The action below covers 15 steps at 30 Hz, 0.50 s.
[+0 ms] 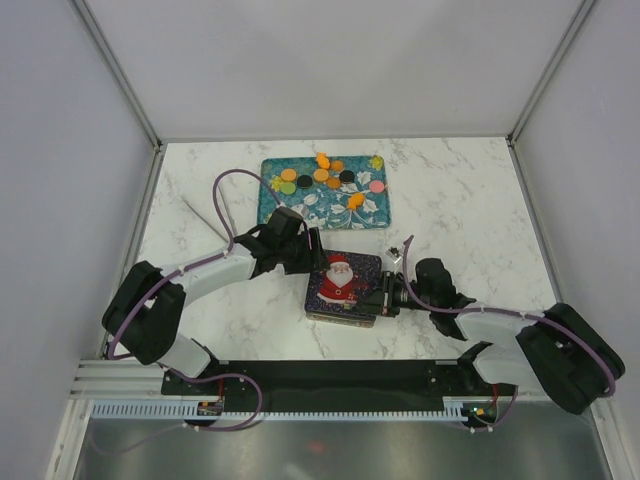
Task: Pack the cookies
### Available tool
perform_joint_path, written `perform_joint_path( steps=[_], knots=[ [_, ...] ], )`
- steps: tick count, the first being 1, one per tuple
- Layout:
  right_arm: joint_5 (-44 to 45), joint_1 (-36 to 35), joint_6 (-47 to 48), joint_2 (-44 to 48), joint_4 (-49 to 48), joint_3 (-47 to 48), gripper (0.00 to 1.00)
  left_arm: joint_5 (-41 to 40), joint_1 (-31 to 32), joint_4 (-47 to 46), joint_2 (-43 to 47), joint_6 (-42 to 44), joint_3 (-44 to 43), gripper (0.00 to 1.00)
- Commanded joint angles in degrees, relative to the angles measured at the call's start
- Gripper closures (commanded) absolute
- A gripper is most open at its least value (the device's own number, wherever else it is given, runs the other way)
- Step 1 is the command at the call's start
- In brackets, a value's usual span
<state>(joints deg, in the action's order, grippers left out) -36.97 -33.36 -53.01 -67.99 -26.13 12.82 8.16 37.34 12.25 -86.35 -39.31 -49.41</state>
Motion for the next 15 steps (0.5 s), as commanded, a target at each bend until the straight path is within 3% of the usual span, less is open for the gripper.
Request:
perform_joint_path(
  steps=[1, 6, 15],
  knots=[
    [0.6, -0.5, -1.6, -7.7, -15.8, -5.7, 1.00, 2.0, -0.1, -1.1, -0.6, 0.5, -2.7, 0.36],
    [1.5, -0.5, -1.0, -6.6, -14.8, -6.1, 1.00, 1.6, -0.1, -0.9, -0.2, 0.5, -2.6, 0.36],
    [0.1, -0.5, 2.3, 6.9, 5.4, 6.7, 1.00, 1.9, -0.1, -0.8, -0.2, 0.5, -2.9, 0.36]
  ],
)
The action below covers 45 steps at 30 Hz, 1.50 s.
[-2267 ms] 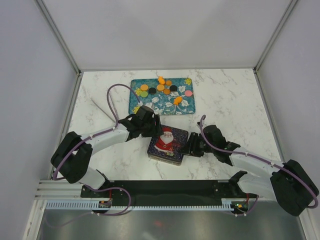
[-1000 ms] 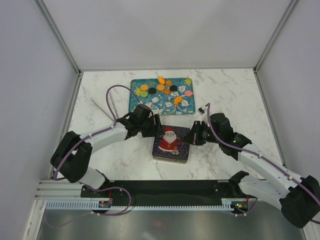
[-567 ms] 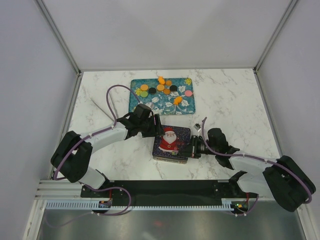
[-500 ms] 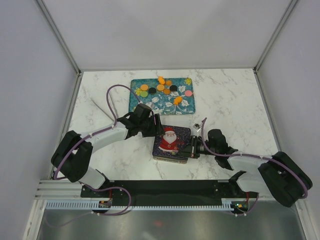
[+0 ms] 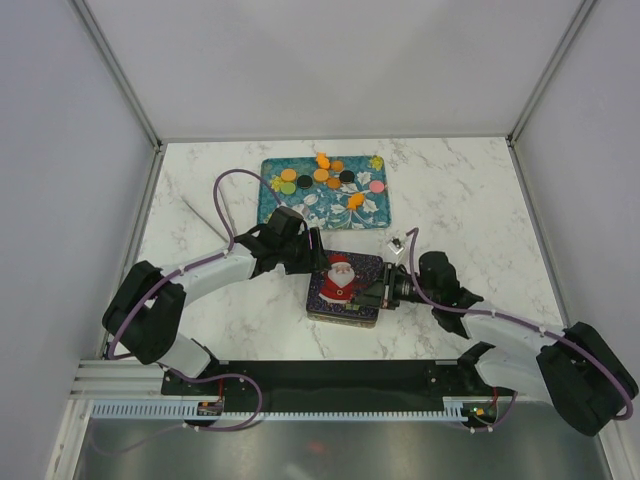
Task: Pack the cookies
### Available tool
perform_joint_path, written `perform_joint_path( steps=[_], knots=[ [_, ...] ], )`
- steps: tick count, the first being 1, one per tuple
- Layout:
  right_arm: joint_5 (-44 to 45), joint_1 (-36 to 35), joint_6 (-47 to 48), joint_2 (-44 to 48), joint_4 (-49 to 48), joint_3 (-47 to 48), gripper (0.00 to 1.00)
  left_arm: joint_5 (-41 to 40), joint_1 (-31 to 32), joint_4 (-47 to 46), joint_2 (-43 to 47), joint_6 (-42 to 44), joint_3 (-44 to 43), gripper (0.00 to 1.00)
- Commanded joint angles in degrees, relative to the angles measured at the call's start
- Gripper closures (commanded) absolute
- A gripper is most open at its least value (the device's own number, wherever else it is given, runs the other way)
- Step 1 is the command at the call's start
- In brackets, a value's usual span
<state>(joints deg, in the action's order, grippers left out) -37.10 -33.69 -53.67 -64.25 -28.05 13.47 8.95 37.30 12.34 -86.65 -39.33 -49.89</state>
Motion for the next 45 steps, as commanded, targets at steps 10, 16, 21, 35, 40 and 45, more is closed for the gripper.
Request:
perform_joint_path(
  steps=[10, 16, 21, 35, 40, 45],
  knots=[
    [-4.1, -0.3, -3.6, -3.1, -11.2, 3.3, 1.00, 1.1, 0.0, -0.9, -0.2, 0.7, -2.4, 0.36],
    [-3.8, -1.2, -5.9, -19.8, -31.2, -5.3, 1.00, 1.2, 0.0, -0.9, -0.4, 0.7, -2.8, 0.36],
    [-3.2, -1.3, -6.4, -27.2, -39.3, -7.8, 1.00, 1.2, 0.0, -0.8, -0.1, 0.7, -2.8, 0.36],
    [-0.5, -1.0, 3.0, -5.6, -4.3, 4.5, 1.00, 0.7, 0.0, -0.3, 1.1, 1.2, -3.3, 0.35],
    [2.4, -0.3, 8.5, 3.8, 15.0, 16.5, 1.00, 0.1, -0.6, 1.3, 2.5, 1.9, -5.0, 0.30],
    [7.4, 1.1, 12.5, 8.9, 30.7, 26.6, 0.89, -1.2, -2.5, 4.6, 6.4, 3.4, -8.4, 0.26]
  ],
)
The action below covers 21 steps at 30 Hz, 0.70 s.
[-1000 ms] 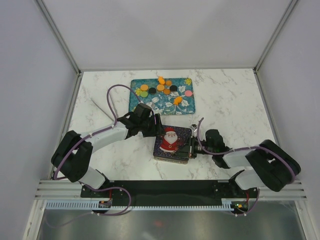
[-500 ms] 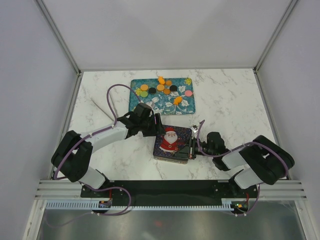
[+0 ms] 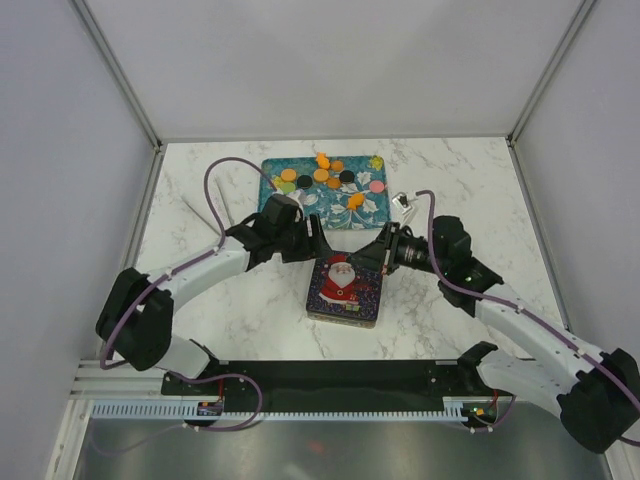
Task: Pack the cookies
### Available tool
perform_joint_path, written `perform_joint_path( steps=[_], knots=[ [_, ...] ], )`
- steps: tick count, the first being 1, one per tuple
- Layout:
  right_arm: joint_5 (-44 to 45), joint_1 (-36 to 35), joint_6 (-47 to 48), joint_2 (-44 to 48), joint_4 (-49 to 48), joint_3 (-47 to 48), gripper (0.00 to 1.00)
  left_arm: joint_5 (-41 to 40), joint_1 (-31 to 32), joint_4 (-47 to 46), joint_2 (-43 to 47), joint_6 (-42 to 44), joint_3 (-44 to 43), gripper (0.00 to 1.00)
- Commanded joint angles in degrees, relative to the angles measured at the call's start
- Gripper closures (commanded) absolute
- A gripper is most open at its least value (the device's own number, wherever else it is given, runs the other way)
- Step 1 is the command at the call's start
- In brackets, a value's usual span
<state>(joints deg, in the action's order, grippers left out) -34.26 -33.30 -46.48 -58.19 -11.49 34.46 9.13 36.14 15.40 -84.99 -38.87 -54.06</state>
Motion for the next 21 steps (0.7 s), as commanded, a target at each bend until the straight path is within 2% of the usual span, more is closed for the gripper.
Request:
perform_joint_path(
  steps=[1, 2, 3, 5, 8, 11, 17, 18, 21],
  knots=[
    [5.3, 0.8, 6.0, 4.1, 15.8, 8.1, 0.87, -1.7, -1.8, 3.0, 5.5, 3.6, -4.8, 0.25],
    [8.5, 0.9, 7.5, 4.8, 17.8, 9.3, 0.79, -2.5, -1.9, 4.1, 6.3, 4.1, -5.4, 0.24],
    [10.3, 0.8, 8.2, 5.5, 21.7, 10.4, 0.75, -3.0, -2.0, 4.9, 7.7, 4.4, -6.6, 0.24],
    [15.1, 1.0, 9.2, 7.8, 24.6, 12.6, 0.72, -3.9, -2.0, 6.3, 9.4, 5.4, -7.5, 0.23],
    [15.6, 1.5, 8.9, 7.4, 24.2, 12.9, 0.74, -3.8, -2.0, 6.9, 11.2, 5.5, -7.6, 0.23],
    [13.2, 2.2, 8.1, 2.7, 19.2, 9.9, 0.80, -2.7, -2.0, 6.9, 12.4, 4.7, -6.9, 0.24],
    [5.0, 6.0, 2.4, -9.7, -4.3, 0.8, 0.89, -2.0, -2.0, 6.9, 14.7, 4.8, -5.4, 0.25],
    [3.3, 6.8, 0.4, -11.3, -13.1, -0.3, 0.89, -1.9, -2.0, 7.0, 15.0, 4.9, -5.0, 0.25],
    [-3.4, 9.1, -6.5, -17.6, -28.9, -2.5, 0.92, -1.7, -2.0, 7.0, 15.5, 5.0, -4.6, 0.25]
  ],
)
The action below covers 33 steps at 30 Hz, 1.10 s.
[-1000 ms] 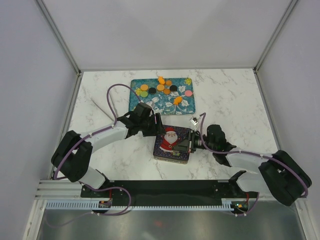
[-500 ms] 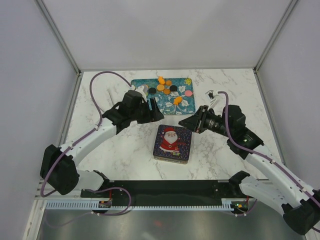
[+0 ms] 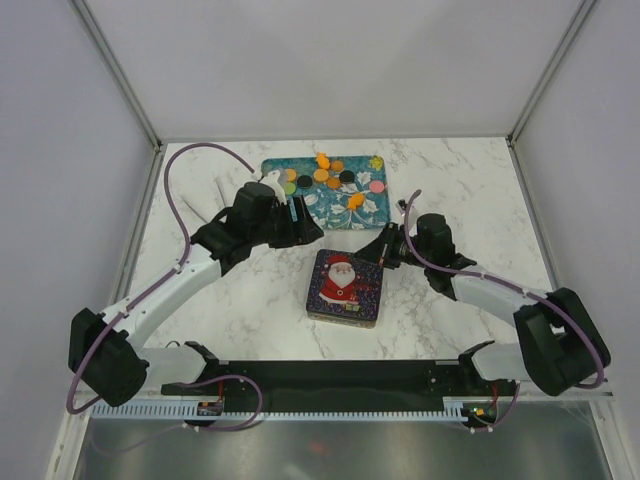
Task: Pack the cookies
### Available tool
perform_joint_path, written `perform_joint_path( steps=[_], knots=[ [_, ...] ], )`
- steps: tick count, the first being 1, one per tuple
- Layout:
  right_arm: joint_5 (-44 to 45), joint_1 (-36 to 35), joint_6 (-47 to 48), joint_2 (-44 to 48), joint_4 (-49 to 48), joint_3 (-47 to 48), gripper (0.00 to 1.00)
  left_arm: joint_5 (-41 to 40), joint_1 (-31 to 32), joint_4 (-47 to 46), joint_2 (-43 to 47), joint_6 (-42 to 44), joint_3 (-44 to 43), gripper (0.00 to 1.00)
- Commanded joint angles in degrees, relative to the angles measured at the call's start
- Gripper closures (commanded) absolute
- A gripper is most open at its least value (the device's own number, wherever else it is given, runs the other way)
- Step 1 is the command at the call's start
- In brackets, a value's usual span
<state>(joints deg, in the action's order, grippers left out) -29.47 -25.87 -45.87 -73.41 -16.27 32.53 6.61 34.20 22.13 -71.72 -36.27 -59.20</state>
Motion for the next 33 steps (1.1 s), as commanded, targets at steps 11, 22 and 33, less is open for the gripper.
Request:
perform_joint_path(
  steps=[11, 22, 33],
  knots=[
    [-12.7, 5.7, -15.8, -15.2, -39.5, -4.7, 0.97, 1.8, -0.1, 0.1, 0.5, 2.3, 0.8, 0.25],
    [-16.7, 8.2, -27.0, -40.5, -69.1, -10.6, 0.99, 2.3, -0.1, -0.7, -1.2, 2.0, 1.2, 0.26],
    [-18.0, 9.1, -29.2, -35.8, -72.9, -10.7, 0.99, 1.5, -0.1, -0.5, -0.6, 2.6, 0.9, 0.26]
  ],
)
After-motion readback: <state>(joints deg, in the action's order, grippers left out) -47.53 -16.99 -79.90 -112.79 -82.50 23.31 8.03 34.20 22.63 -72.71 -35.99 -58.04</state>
